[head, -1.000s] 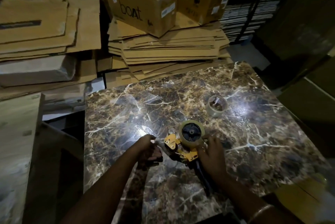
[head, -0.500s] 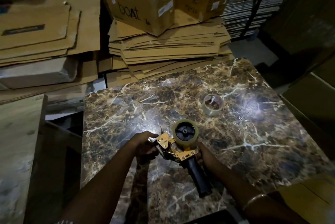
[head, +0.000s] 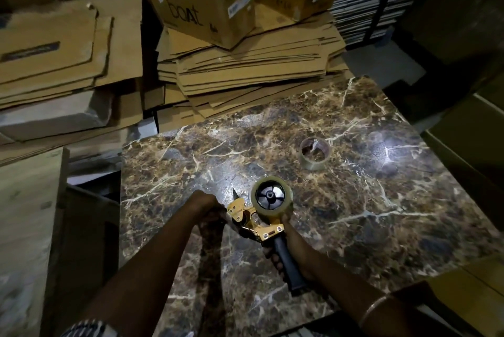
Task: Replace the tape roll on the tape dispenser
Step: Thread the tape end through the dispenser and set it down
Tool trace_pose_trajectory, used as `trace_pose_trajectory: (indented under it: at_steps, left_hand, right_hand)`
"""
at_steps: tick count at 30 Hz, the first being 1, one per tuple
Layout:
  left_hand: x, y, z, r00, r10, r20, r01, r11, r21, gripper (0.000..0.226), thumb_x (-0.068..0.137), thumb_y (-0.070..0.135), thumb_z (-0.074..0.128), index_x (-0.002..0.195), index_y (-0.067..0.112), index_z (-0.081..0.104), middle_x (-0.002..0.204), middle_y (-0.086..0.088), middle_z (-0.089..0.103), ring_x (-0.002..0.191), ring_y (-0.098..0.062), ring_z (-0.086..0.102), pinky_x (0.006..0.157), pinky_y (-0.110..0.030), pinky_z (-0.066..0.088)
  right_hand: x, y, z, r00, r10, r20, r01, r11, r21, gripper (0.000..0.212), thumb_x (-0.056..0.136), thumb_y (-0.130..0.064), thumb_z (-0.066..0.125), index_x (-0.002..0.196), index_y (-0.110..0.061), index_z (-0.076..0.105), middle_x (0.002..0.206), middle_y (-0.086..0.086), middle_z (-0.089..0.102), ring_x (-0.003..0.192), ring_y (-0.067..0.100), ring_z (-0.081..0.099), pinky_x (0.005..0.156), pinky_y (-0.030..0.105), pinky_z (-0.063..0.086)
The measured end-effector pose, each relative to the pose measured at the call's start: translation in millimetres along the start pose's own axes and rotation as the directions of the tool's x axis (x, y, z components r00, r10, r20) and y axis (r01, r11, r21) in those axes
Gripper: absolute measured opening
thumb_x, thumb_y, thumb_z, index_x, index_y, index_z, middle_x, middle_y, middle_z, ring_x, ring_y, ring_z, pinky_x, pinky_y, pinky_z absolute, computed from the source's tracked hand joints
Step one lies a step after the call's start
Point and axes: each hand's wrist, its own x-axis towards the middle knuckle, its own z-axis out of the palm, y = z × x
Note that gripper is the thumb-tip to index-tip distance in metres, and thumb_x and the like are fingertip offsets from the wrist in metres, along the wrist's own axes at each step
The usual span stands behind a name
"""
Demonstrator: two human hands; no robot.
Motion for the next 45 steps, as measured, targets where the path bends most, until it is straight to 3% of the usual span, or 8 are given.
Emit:
trace_pose_trajectory:
  at_steps: [6,12,20,23,27,32,37,45]
  left_hand:
    - [-6.6,5.1,6.6,0.991,0.107,-0.078,-0.106,0.994,0.015,0.021,0.071,0.008,0.08,0.07,-0.009,0.068,0.063,-0.022,0.064,0.057,-0.028,0.06,0.058,-0.041,0.051]
    - [-8.0,17.3,15.1,0.943,0.333,-0.009,-0.332,0.935,-0.125,0.023,0.079,0.001,0.077,0.06,0.013,0.073,0.048,0.003,0.067,0.052,-0.016,0.063,0.051,-0.021,0.049]
    - [13.2,23.5,16.2,0.823,0.565,-0.054,-0.558,0.823,0.103,0.017,0.069,0.011,0.082,0.061,0.026,0.079,0.073,-0.005,0.076,0.078,-0.022,0.07,0.079,-0.027,0.053]
    - [16.1,27.7,23.6,0.788,0.611,-0.068,-0.576,0.773,0.266,0.017,0.076,0.001,0.066,0.067,0.01,0.076,0.076,-0.013,0.075,0.074,-0.024,0.068,0.063,-0.019,0.041]
    - [20.0,24.8,34.5,0.719,0.689,-0.091,-0.608,0.687,0.397,0.026,0.071,0.025,0.047,0.065,0.012,0.068,0.068,-0.011,0.069,0.067,-0.031,0.064,0.06,-0.031,0.047]
    - [26.1,3.9,45.6,0.575,0.727,-0.375,-0.668,0.682,0.297,0.029,0.081,0.039,0.068,0.071,0.016,0.053,0.072,-0.002,0.051,0.067,-0.025,0.048,0.059,-0.034,0.038]
    - [34.7,4.2,39.2,0.615,0.681,-0.398,-0.62,0.73,0.29,0.047,0.065,0.068,0.068,0.069,0.025,0.049,0.067,0.004,0.047,0.067,-0.024,0.049,0.061,-0.037,0.039]
    - [38.5,12.6,32.5,0.711,0.63,-0.312,-0.562,0.776,0.286,0.064,0.049,0.081,0.067,0.066,0.022,0.051,0.066,0.003,0.056,0.063,-0.022,0.056,0.06,-0.036,0.044]
  right_hand:
    - [-4.0,7.1,-7.5,0.949,-0.287,-0.133,0.254,0.942,-0.221,0.08,0.085,-0.072,0.037,0.077,0.001,0.068,0.055,0.01,0.055,0.041,0.018,0.046,0.047,0.025,0.036]
    - [-4.6,-9.0,-23.9,0.975,-0.219,-0.017,0.217,0.972,-0.094,0.072,0.087,-0.064,0.056,0.115,0.0,0.068,0.08,0.019,0.067,0.061,0.03,0.059,0.053,0.033,0.042]
    - [-9.0,-26.8,-16.8,0.974,-0.222,-0.048,0.205,0.95,-0.237,0.065,0.086,-0.067,0.054,0.064,-0.005,0.058,0.051,0.008,0.05,0.042,0.021,0.045,0.048,0.026,0.036]
    - [-3.9,-29.9,-10.6,0.967,-0.229,-0.115,0.185,0.934,-0.307,0.062,0.089,-0.064,0.057,0.062,-0.008,0.052,0.05,0.006,0.044,0.041,0.02,0.039,0.047,0.026,0.032]
    - [6.1,-27.7,-9.5,0.947,-0.276,-0.163,0.215,0.924,-0.315,0.061,0.088,-0.065,0.059,0.063,-0.01,0.05,0.049,0.006,0.041,0.04,0.021,0.033,0.046,0.027,0.028]
    - [12.5,-23.4,-9.1,0.931,-0.293,-0.218,0.201,0.91,-0.363,0.067,0.084,-0.074,0.056,0.057,-0.013,0.048,0.049,0.008,0.039,0.04,0.02,0.032,0.047,0.028,0.026]
    - [10.3,-28.4,2.9,0.882,-0.373,-0.288,0.178,0.829,-0.53,0.064,0.096,-0.062,0.047,0.044,-0.027,0.058,0.04,-0.007,0.052,0.043,0.014,0.048,0.053,0.026,0.033]
    - [0.8,-14.5,-6.8,0.86,-0.408,-0.307,0.116,0.742,-0.66,0.057,0.091,-0.074,0.037,0.087,-0.028,0.07,0.073,0.001,0.069,0.067,0.017,0.065,0.059,0.025,0.042]
